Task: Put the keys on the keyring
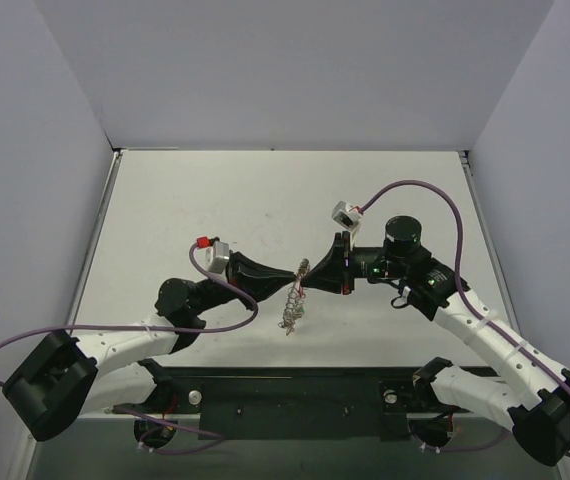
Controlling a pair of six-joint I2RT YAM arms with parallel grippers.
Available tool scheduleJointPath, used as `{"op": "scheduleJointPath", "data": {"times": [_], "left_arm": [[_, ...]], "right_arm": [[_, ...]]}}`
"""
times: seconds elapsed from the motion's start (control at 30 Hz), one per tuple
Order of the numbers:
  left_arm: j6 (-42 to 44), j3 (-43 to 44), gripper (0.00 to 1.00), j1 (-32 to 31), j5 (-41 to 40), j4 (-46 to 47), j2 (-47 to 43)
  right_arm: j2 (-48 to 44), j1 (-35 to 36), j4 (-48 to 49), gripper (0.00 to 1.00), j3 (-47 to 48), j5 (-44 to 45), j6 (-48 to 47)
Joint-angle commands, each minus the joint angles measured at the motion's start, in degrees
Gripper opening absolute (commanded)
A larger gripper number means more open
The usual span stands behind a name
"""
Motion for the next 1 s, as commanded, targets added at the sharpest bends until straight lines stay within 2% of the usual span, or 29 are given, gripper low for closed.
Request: {"op": "scheduleJointPath", "data": {"times": [0.0, 0.63, 0.97], "left_arm": [[0.76, 2.44, 0.0, 0.15, -0.49, 18.18, -2.45], [1.38, 4.11, 0.0, 1.91, 2.41, 15.71, -3.78], [-0.02, 6.22, 0.0, 2.88, 8.38, 15.19, -1.58]], "right_arm": [[-0.46, -0.77, 4.83, 0.0, -0.89, 4.49, 7.23], [-1.07, -0.25, 6.94, 0.0, -2.12, 6.35, 16.99], [-0.98, 1.25, 6.06, 0.0, -2.12, 6.7, 17.79]]}}
